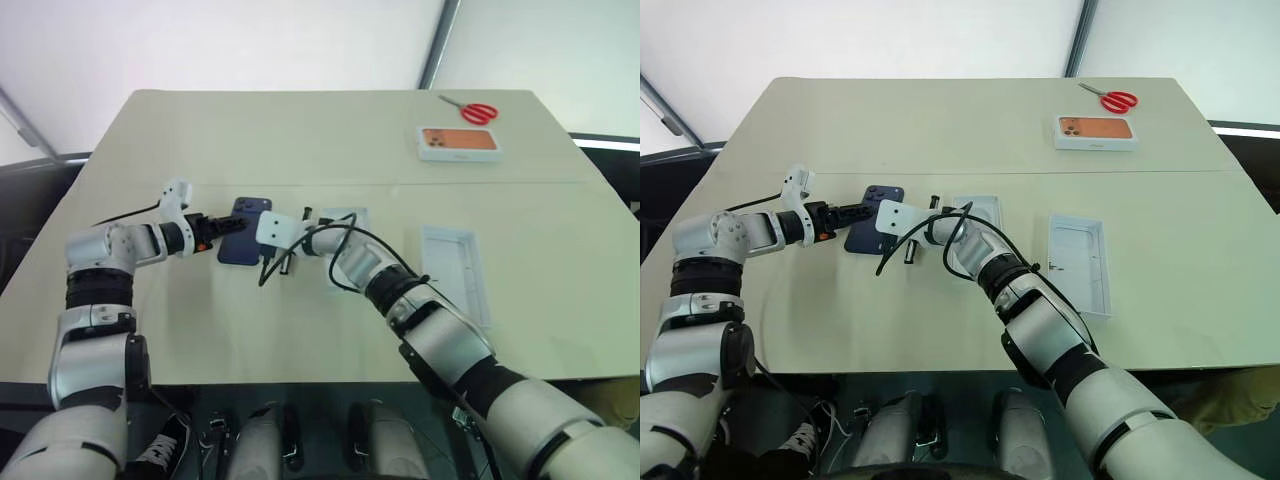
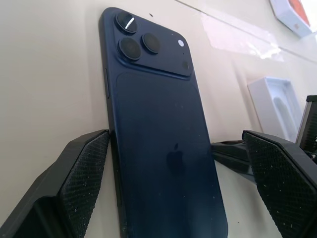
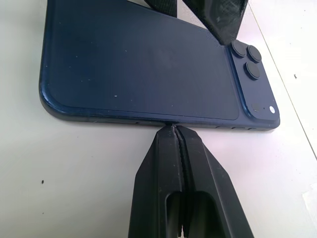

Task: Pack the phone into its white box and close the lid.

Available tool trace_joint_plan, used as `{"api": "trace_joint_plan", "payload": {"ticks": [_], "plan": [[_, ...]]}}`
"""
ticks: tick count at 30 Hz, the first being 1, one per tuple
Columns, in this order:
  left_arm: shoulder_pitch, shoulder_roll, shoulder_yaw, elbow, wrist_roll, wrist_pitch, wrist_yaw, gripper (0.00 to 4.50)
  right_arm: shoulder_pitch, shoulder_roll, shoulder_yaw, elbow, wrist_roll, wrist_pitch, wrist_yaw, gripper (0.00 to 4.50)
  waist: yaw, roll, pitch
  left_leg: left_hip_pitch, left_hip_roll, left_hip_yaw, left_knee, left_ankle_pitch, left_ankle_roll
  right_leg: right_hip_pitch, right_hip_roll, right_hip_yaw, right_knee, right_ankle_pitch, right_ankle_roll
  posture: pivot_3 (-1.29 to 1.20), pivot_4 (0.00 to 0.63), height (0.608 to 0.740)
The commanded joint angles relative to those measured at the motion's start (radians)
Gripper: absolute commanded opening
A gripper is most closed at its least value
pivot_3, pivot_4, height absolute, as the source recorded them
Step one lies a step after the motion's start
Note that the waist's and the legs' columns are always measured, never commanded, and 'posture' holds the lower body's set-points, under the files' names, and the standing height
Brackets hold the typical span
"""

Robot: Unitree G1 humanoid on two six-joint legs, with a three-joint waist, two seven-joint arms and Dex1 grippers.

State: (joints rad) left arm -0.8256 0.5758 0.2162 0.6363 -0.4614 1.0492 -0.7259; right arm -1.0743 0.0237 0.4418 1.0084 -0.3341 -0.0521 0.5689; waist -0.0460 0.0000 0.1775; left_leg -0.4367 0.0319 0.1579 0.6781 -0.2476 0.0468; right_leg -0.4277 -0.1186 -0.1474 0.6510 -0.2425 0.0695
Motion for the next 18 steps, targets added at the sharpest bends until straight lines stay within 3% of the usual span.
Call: {"api": "trace_joint_plan", "payload": {"ticks": [1, 6, 11, 18], "plan": [[0.063, 0.018, -0.041, 0.056, 0.028, 0.069, -0.008, 4.5, -0.008, 0.009, -0.007, -0.017, 0.0, -0.016, 0.006, 0.04, -0.003, 0.0, 0.0, 0.001, 0.0, 0.0, -0.001, 0.0, 0.0, 0.0, 0.0, 0.001, 0.0, 0.0, 0.0, 0.0, 0.15, 0.738], [0.046, -0.028, 0.0, 0.103, -0.01, 0.1, -0.013, 4.5, -0.01, 0.009, -0.007, -0.01, -0.004, -0.022, 0.003, 0.04, -0.008, 0.0, 0.0, 0.004, 0.0, 0.002, -0.003, 0.0, -0.001, 0.001, 0.0, 0.003, 0.0, 0.0, 0.0, 0.0, 0.15, 0.738], [0.057, -0.12, 0.009, 0.067, -0.035, 0.166, 0.02, 4.5, -0.011, 0.002, -0.009, -0.01, -0.007, -0.028, 0.006, 0.04, 0.006, 0.0, -0.001, 0.008, -0.001, 0.002, -0.004, 0.0, -0.001, 0.005, -0.001, 0.003, -0.001, 0.0, 0.0, 0.0, 0.15, 0.738], [0.065, -0.169, 0.06, -0.012, -0.07, 0.224, 0.058, 4.5, -0.003, -0.006, -0.01, -0.018, -0.011, -0.029, 0.005, 0.04, 0.013, 0.0, -0.002, 0.011, -0.003, 0.002, -0.006, -0.001, -0.003, 0.009, -0.003, 0.003, -0.001, 0.0, 0.001, 0.0, 0.15, 0.738]]}}
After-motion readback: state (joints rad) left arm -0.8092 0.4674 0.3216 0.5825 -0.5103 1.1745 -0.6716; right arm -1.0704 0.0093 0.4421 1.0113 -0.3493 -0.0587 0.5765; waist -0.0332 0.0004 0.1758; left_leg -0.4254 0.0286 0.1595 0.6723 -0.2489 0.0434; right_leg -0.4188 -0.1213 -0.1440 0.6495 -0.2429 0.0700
